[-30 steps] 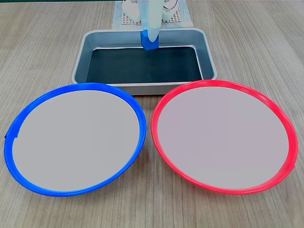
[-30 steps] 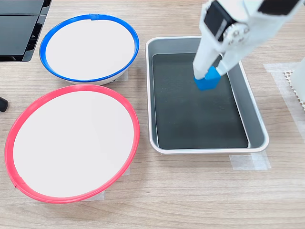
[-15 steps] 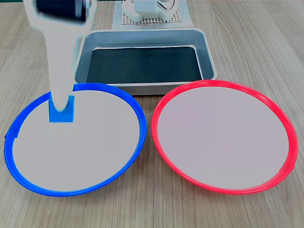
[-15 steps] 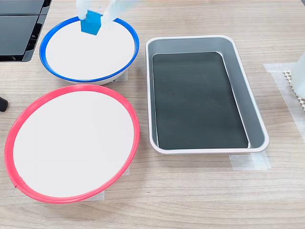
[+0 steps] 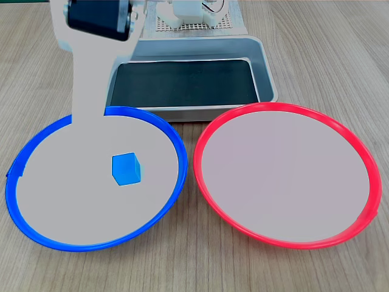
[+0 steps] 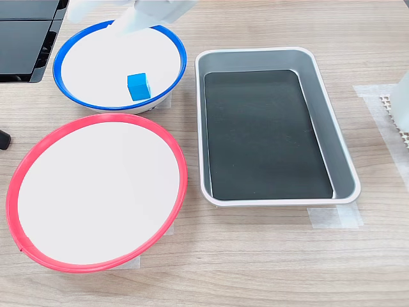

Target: Move a blue block from tray to blue dish

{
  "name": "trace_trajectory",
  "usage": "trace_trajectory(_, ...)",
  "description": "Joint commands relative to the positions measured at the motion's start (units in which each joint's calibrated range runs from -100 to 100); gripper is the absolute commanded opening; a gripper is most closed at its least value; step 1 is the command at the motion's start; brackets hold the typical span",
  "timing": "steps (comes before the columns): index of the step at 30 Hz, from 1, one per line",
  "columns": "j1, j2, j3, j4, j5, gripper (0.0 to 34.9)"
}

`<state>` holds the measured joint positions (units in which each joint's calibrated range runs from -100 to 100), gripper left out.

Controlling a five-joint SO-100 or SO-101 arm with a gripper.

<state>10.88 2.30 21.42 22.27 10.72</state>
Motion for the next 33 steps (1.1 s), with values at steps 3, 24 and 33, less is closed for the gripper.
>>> trace_trajectory(3,-3.0,-34.6,27.9,1.2,-9.5,0.2)
trace_trajectory(24,-6.3,-100.4,78.6,24.2,-10.5,0.1)
trace_trajectory(33,-7.4,-101.3,78.6,25.2,-9.7,0.3)
